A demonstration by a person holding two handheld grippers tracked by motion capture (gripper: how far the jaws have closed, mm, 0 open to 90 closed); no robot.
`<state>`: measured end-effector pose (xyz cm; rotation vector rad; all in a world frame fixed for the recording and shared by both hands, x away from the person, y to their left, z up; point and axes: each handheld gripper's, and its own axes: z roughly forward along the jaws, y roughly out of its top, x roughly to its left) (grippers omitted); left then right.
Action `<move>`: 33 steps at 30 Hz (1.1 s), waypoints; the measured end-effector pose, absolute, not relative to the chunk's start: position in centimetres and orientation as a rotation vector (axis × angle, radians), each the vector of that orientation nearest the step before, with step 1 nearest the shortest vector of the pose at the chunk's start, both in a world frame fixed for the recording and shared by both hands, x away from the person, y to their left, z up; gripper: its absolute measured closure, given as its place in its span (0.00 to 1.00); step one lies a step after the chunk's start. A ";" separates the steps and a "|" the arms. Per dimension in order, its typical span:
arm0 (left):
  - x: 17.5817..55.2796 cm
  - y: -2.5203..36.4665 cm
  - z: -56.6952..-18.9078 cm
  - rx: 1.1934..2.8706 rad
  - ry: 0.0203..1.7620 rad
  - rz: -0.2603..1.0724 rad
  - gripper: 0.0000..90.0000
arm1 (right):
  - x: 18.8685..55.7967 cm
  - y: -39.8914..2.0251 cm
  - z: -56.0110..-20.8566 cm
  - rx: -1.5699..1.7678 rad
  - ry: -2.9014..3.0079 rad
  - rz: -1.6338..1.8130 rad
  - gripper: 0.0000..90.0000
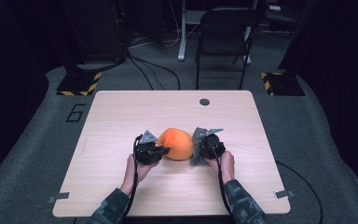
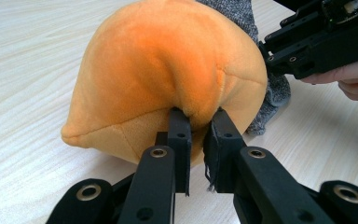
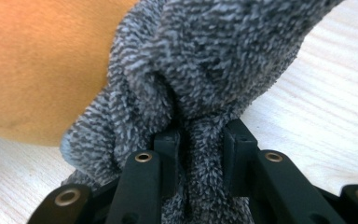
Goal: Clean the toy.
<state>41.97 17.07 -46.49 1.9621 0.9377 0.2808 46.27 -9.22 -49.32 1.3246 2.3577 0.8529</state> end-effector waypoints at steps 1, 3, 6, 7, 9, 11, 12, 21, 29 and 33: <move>42.0 17.1 -46.5 1.966 0.932 0.286 0.90 | 46.2 -9.2 -49.1 1.317 2.360 0.843 0.79; 42.0 17.2 -46.5 1.964 0.934 0.288 0.90 | 46.2 -9.2 -48.9 1.316 2.355 0.848 0.79; 42.1 17.3 -46.5 1.956 0.939 0.281 0.90 | 45.9 -9.6 -47.7 1.305 2.332 0.877 0.80; 42.1 17.3 -46.5 1.954 0.939 0.281 0.90 | 45.5 -9.9 -46.2 1.292 2.301 0.937 0.80; 42.1 17.3 -46.5 1.954 0.937 0.288 0.90 | 45.3 -9.9 -45.5 1.291 2.282 0.974 0.80; 42.1 17.2 -46.5 1.956 0.935 0.292 0.90 | 44.4 -9.6 -43.4 1.215 2.270 1.066 0.80; 42.0 17.1 -46.5 1.956 0.935 0.294 0.90 | 44.1 -9.3 -42.9 1.198 2.261 1.094 0.79; 41.9 17.0 -46.4 1.971 0.924 0.312 0.89 | 42.1 -5.6 -41.5 1.022 2.268 1.201 0.79; 41.9 16.9 -46.5 1.967 0.932 0.297 0.89 | 42.8 -5.6 -42.7 1.027 2.297 1.138 0.79; 41.9 17.0 -46.5 1.977 0.920 0.297 0.89 | 43.1 -6.5 -43.2 1.073 2.319 1.076 0.79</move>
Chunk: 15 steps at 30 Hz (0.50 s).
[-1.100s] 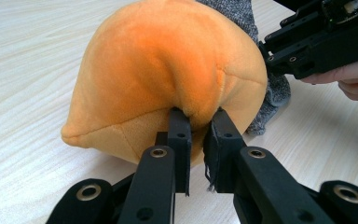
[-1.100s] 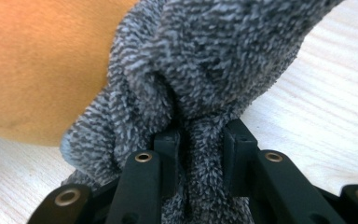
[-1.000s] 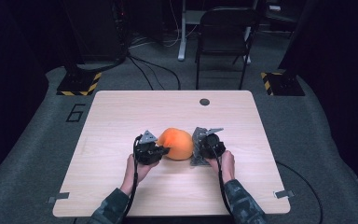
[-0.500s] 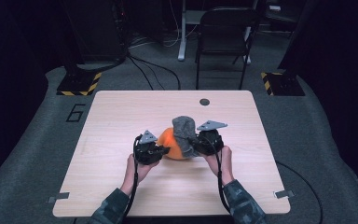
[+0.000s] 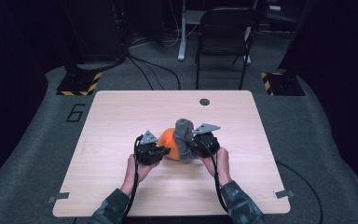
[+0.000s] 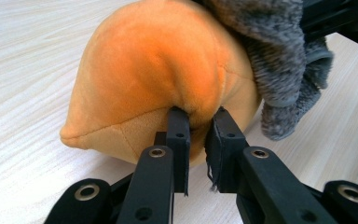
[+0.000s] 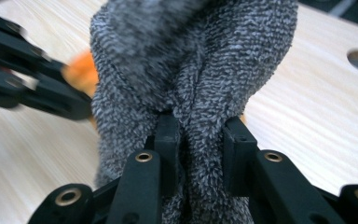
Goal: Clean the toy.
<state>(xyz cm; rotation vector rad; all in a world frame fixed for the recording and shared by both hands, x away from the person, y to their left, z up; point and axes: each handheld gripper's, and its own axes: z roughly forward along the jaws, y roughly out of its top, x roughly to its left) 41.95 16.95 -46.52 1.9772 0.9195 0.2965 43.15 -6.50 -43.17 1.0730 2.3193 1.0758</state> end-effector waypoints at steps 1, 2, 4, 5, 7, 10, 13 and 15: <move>41.9 17.0 -46.5 1.977 0.920 0.297 0.89 | 43.1 -6.5 -43.2 1.073 2.319 1.076 0.79; 42.0 17.0 -46.5 1.977 0.919 0.297 0.89 | 43.3 -6.7 -43.3 1.089 2.317 1.064 0.79; 42.0 17.0 -46.5 1.976 0.917 0.298 0.89 | 43.7 -7.1 -43.8 1.106 2.324 1.011 0.79; 42.0 17.0 -46.5 1.977 0.915 0.296 0.89 | 44.0 -7.5 -44.4 1.134 2.328 0.989 0.79; 42.0 17.0 -46.5 1.977 0.914 0.297 0.89 | 44.2 -7.7 -44.6 1.143 2.328 0.979 0.79; 42.0 17.0 -46.5 1.976 0.910 0.295 0.89 | 44.8 -8.2 -45.5 1.164 2.331 0.930 0.79; 42.0 17.0 -46.6 1.970 0.915 0.291 0.89 | 45.3 -8.6 -46.5 1.202 2.324 0.914 0.79; 42.0 17.1 -46.6 1.973 0.911 0.294 0.89 | 45.5 -8.7 -47.0 1.223 2.328 0.898 0.79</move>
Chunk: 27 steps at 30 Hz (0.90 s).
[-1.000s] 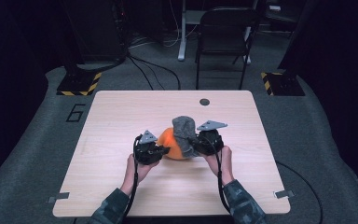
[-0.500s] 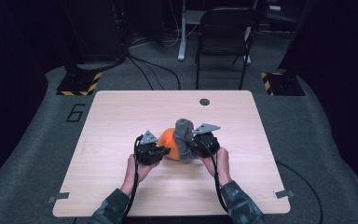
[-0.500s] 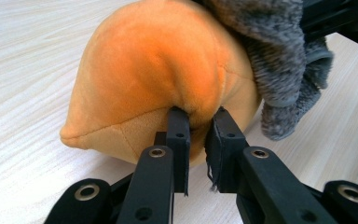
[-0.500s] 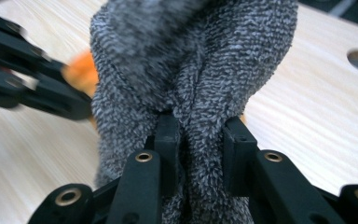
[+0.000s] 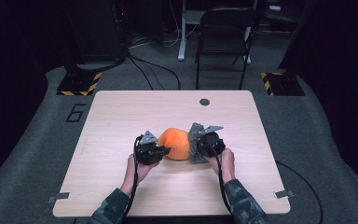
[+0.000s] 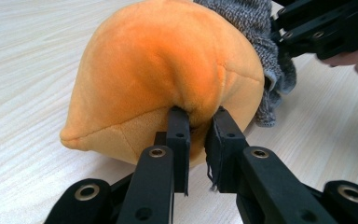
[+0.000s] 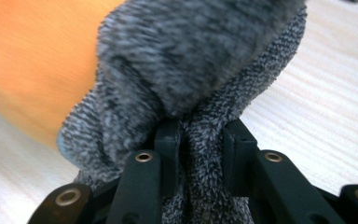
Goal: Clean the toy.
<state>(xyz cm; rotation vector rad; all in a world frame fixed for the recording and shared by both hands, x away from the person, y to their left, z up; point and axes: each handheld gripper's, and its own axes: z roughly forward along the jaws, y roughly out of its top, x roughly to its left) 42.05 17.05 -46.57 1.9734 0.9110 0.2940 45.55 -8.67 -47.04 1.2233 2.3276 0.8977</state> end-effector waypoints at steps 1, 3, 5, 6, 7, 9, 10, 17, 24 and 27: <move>42.0 17.1 -46.6 1.974 0.909 0.293 0.89 | 45.8 -8.7 -47.4 1.236 2.323 0.893 0.79; 42.1 17.1 -46.6 1.973 0.910 0.292 0.89 | 45.9 -8.7 -47.5 1.232 2.327 0.887 0.79; 42.0 17.1 -46.6 1.975 0.907 0.291 0.89 | 46.3 -8.8 -48.3 1.250 2.344 0.843 0.79; 42.0 17.1 -46.6 1.969 0.909 0.290 0.89 | 46.3 -8.8 -48.7 1.269 2.340 0.824 0.79; 42.0 17.1 -46.6 1.969 0.909 0.291 0.89 | 46.5 -8.9 -49.1 1.278 2.347 0.800 0.79; 42.0 17.2 -46.6 1.972 0.911 0.292 0.88 | 46.7 -9.1 -49.2 1.275 2.354 0.804 0.79; 42.0 17.2 -46.6 1.972 0.911 0.292 0.88 | 46.7 -9.1 -49.2 1.275 2.354 0.804 0.79; 42.0 17.3 -46.6 1.958 0.929 0.286 0.88 | 46.0 -9.8 -45.9 1.242 2.278 0.895 0.80; 42.1 17.3 -46.6 1.970 0.916 0.305 0.88 | 44.4 -9.3 -42.3 1.150 2.224 1.094 0.80; 42.0 17.3 -46.6 1.957 0.931 0.294 0.87 | 44.2 -8.3 -42.6 1.127 2.279 1.211 0.80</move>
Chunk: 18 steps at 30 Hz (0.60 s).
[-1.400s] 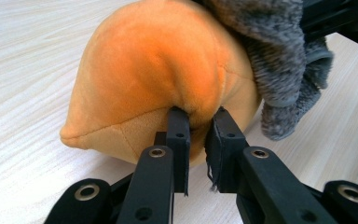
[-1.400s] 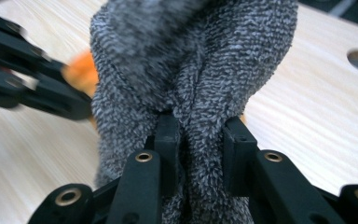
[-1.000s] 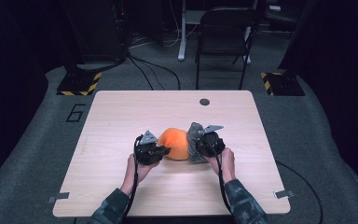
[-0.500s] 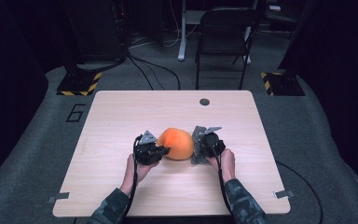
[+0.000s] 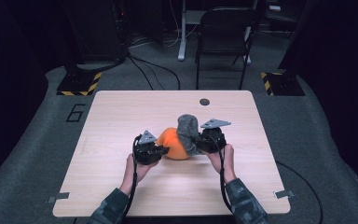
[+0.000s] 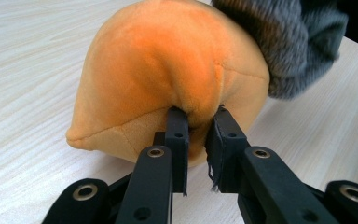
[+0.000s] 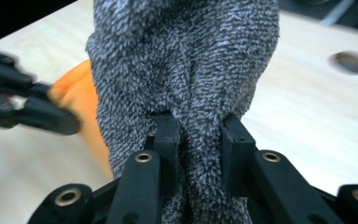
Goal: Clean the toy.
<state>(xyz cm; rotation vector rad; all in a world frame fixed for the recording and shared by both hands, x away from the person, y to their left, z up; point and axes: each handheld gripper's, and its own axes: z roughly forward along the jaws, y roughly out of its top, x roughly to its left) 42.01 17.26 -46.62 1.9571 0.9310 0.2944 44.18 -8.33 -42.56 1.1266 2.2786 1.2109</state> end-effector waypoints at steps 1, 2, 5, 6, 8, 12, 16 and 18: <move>42.0 17.3 -46.6 1.957 0.931 0.294 0.87 | 44.2 -8.1 -42.9 1.127 2.295 1.206 0.80; 42.1 17.3 -46.6 1.971 0.922 0.302 0.87 | 44.4 -7.9 -43.4 1.128 2.303 1.183 0.80; 42.1 17.3 -46.6 1.977 0.914 0.299 0.86 | 44.4 -7.4 -43.8 1.096 2.295 1.121 0.80; 42.1 17.3 -46.6 1.977 0.914 0.299 0.85 | 44.4 -7.4 -43.8 1.096 2.295 1.121 0.80; 42.1 17.3 -46.7 1.972 0.914 0.298 0.84 | 44.2 -7.1 -43.8 1.069 2.288 1.075 0.80; 42.1 17.5 -46.6 1.975 0.925 0.284 0.72 | 44.1 -6.7 -43.7 1.058 2.269 1.046 0.80; 42.0 17.4 -46.8 2.055 0.940 0.367 0.59 | 44.5 -6.9 -43.8 1.067 2.266 1.043 0.80; 42.0 17.3 -46.9 2.061 0.948 0.381 0.57 | 44.6 -6.9 -43.8 1.083 2.264 1.042 0.80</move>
